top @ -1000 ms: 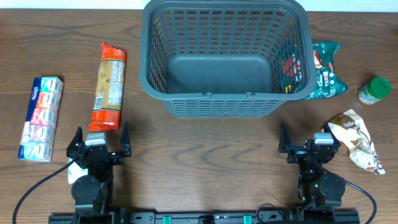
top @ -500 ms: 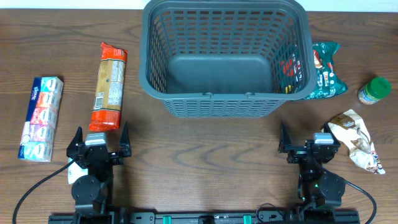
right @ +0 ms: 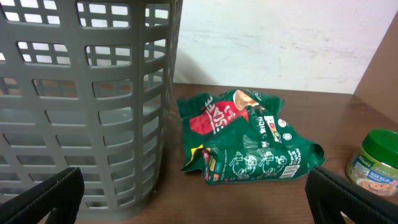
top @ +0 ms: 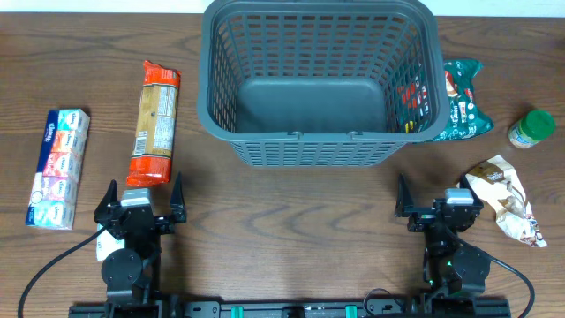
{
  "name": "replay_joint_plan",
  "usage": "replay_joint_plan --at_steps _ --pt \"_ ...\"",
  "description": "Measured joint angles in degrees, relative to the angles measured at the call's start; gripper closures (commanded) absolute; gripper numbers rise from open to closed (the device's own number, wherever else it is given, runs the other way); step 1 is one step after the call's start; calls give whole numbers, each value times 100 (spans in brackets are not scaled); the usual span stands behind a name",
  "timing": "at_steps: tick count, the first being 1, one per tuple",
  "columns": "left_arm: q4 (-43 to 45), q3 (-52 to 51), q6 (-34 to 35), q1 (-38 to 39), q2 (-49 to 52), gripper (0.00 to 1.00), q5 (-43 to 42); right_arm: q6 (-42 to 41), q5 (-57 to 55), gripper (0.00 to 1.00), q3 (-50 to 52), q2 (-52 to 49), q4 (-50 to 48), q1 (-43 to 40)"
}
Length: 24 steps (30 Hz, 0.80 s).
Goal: Pack container
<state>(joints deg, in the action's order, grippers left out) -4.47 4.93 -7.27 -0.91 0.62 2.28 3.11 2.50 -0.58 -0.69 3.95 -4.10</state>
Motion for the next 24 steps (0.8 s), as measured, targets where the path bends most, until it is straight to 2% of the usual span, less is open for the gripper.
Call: replay_joint_plan --at_steps 16,20,24 --pt "0 0 0 0 0 1 0 0 -33 1 -37 -4 24 0" --pt "0 0 0 0 0 1 2 0 -372 1 -404 -208 225 0" --pt "2 0 0 0 0 2 0 0 -682 1 -1176 -892 254 0"
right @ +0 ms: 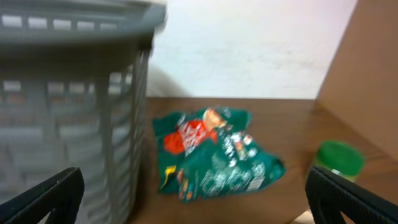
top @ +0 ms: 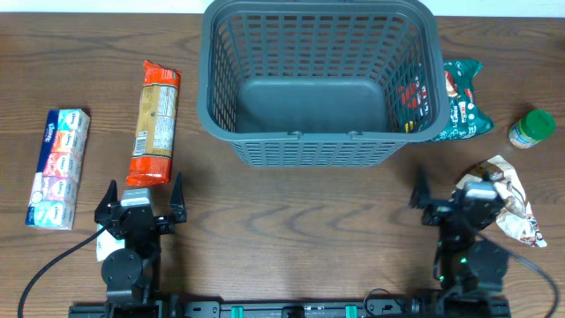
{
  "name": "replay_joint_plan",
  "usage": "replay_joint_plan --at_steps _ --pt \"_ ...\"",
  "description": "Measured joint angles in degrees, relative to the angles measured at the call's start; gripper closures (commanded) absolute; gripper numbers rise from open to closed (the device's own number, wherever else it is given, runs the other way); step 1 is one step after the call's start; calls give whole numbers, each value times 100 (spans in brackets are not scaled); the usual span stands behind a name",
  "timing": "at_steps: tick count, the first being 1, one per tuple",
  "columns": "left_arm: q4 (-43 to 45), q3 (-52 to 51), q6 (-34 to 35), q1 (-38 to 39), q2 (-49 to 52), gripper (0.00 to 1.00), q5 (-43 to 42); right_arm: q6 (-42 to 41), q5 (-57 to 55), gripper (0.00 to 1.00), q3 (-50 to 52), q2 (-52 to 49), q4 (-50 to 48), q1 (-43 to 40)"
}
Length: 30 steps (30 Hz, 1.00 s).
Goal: Pack container
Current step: 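Move the right gripper up toward the green snack bag beside the basket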
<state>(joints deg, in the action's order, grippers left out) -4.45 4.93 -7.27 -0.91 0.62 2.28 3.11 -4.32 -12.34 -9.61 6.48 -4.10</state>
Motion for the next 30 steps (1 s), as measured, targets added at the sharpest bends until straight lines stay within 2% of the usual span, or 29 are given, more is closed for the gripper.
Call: replay_joint_plan --at_steps 6,14,19,24,30 --pt "0 0 0 0 0 1 0 46 -334 1 -2011 -1860 632 -26" --pt "0 -7 0 0 0 2 0 155 -247 1 -5534 -4509 2898 -560" --pt "-4 -11 0 0 0 1 0 175 13 1 -7412 -5709 4164 -1010" --pt "-2 -11 0 0 0 1 0 177 396 1 -8616 -6485 5115 -1534" --pt "-2 -11 0 0 0 1 0 179 780 1 -8920 -7073 5613 -2135"
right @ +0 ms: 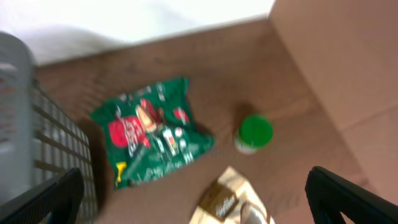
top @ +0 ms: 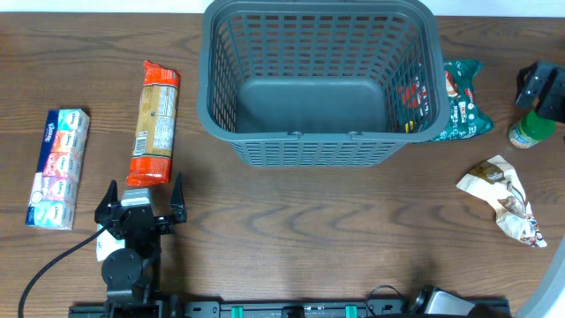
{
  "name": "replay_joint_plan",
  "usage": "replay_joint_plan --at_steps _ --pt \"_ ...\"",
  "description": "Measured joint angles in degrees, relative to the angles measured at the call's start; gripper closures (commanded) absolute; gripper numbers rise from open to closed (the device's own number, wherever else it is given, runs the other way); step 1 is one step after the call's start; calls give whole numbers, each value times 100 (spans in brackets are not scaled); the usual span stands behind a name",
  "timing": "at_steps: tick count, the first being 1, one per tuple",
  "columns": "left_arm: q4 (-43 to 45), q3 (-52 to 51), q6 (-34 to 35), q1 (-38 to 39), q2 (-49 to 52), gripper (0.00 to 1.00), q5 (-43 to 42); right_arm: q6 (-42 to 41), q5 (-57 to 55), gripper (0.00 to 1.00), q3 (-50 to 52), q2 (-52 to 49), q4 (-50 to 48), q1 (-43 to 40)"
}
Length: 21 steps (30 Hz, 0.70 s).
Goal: Pack container
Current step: 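Move the right gripper up toward the green snack bag beside the basket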
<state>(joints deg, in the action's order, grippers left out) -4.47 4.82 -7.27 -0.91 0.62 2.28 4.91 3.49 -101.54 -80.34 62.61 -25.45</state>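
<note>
The grey slatted basket (top: 320, 84) stands at the table's far middle and holds nothing. My right gripper (top: 540, 88) hangs high over the right edge, open and with nothing in it, above the green-lidded jar (top: 531, 128). Its wrist view looks down on the green snack bag (right: 152, 140), the jar (right: 254, 132) and the beige and brown bag (right: 233, 199), with the right gripper (right: 199, 202) open wide around the scene. Near the front edge my left gripper (top: 141, 199) rests open, holding nothing. The orange cracker pack (top: 154, 122) and the tissue pack (top: 57, 168) lie left.
The green snack bag (top: 459, 102) lies against the basket's right wall. The beige bag (top: 503, 199) lies crumpled at the front right. The basket wall (right: 37, 143) fills the left of the right wrist view. A pale wall runs behind the table.
My right gripper was low at the front right beside the beige bag; now it is high over the jar at the right edge, looking down. The left arm and the objects have not moved.
My right gripper first rested open at the front right, facing the green bag and basket. Then it stood a little further right, turned toward the jar. Now it is raised above the jar, still open. The left gripper stayed at rest throughout.
</note>
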Motion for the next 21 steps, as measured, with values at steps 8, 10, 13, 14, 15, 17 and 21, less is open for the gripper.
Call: replay_joint_plan --at_steps 8,10,13,14,15,17,21 --pt "0 0 0 0 0 1 2 15 -39 1 0 -599 496 -299" --pt "0 0 0 0 0 1 2 15 -153 1 0 -619 743 -339" --pt "0 0 0 0 0 2 2 37 -269 1 0 -627 970 -463" --pt "0 0 0 0 0 1 0 44 -308 1 0 -629 970 -503" --pt "0 0 0 0 0 1 2 57 -328 1 0 -629 962 -538" --pt "0 0 0 0 0 1 0 101 -356 1 2 -629 955 -570" --pt "2 0 0 0 0 1 0 179 -350 1 153 -627 800 -573"
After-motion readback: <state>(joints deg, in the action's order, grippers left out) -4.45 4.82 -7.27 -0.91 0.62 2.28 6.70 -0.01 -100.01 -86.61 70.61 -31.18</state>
